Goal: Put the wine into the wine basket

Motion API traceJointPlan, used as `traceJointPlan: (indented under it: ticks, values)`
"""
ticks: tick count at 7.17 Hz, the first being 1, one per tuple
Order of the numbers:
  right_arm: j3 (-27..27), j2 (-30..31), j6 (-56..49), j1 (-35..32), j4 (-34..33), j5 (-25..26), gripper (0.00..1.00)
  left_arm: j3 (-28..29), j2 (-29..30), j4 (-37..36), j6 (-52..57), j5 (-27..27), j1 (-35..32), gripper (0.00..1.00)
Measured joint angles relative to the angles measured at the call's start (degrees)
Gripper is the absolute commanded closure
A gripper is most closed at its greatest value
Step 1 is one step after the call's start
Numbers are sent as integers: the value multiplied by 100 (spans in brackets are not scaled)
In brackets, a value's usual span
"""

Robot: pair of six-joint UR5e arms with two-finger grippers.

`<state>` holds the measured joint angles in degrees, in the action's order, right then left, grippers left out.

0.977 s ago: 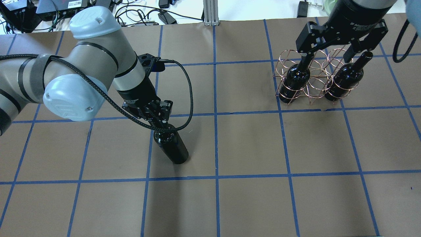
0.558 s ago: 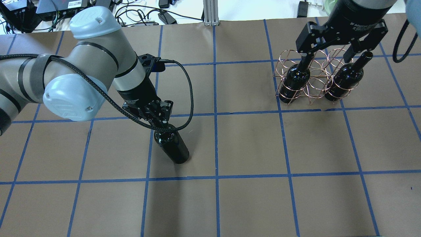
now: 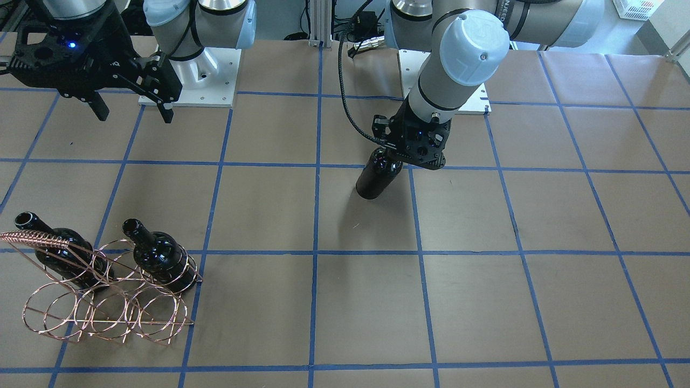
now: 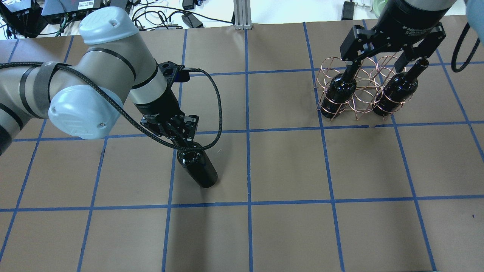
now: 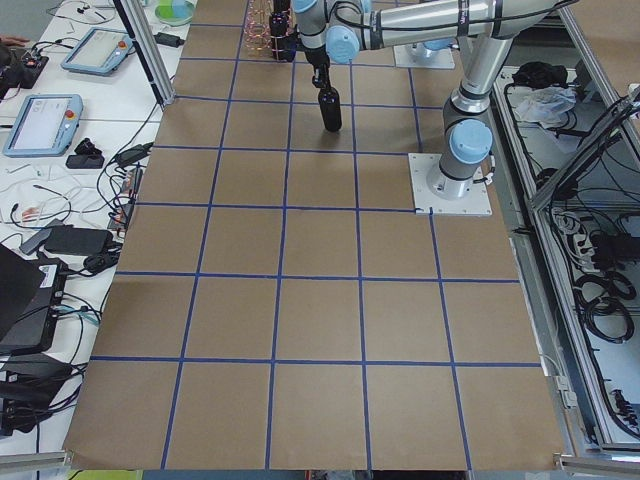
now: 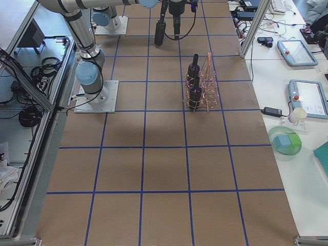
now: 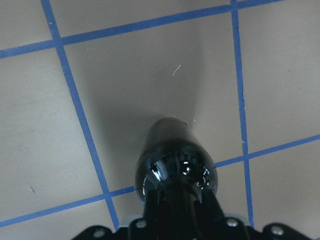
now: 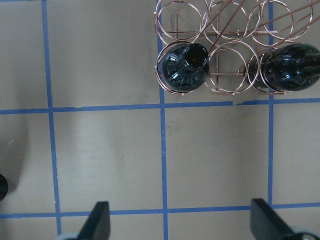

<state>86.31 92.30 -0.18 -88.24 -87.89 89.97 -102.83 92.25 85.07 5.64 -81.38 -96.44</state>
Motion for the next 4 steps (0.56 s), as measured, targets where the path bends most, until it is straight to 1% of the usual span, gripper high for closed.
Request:
traceJointPlan:
  ticks: [4]
  values:
    - [9, -1, 0, 0, 0, 3, 0, -8, -23, 209, 47, 2, -6, 100]
